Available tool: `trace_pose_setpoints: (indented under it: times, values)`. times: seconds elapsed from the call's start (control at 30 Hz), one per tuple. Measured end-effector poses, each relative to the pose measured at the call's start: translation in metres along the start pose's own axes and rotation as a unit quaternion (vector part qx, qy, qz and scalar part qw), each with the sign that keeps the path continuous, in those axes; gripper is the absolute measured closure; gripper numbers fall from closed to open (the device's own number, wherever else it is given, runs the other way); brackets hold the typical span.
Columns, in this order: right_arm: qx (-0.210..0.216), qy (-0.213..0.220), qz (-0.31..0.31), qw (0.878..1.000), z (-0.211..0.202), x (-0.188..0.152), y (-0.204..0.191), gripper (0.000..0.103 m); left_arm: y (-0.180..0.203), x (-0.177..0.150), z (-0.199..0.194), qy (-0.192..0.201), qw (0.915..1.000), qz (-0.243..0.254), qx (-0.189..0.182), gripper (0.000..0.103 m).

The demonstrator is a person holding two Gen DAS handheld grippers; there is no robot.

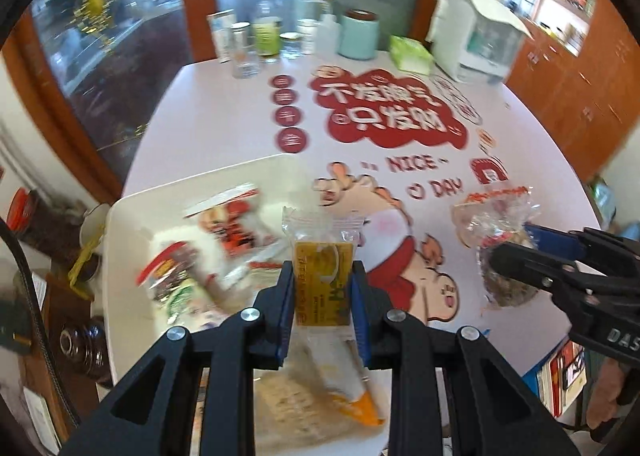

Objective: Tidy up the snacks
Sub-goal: 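Carry both packets over the white tray and release them inside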

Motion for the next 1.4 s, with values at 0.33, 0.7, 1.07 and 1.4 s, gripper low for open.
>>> trace_pose_setpoints:
  times: [0.33,0.7,1.07,1.4]
  values:
    - [0.017,0.004,-0.064,0.998,0.000,0.019,-0.069,0.062,-0.059,-0.019,-0.012,0.013,0.9980,-0.062,0.003,0.079]
    - [0.041,0.003,-0.090,0.995,0.010,0.045,-0.113,0.062,-0.095,-0.038,-0.008,0.001,0.9941,-0.107,0.013,0.079]
    - [0.045,-0.009,-0.097,0.994,0.028,0.061,-0.132,0.062,-0.105,-0.046,0.003,-0.016,0.9919,-0.125,0.016,0.079]
    - [0.054,-0.023,-0.108,0.992,0.047,0.078,-0.150,0.060,-0.105,-0.050,0.010,-0.030,0.9904,-0.133,0.023,0.073]
Point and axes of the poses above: each gripper's, at about its wrist camera, not at the fingertips, and z roughly the way its jaws point, y to its right, x to its top, the point moved 3 cm from there along z, roughly the way its jaws point, and after that the axes turned 15 degrees about -y, right-handed, at the moved point
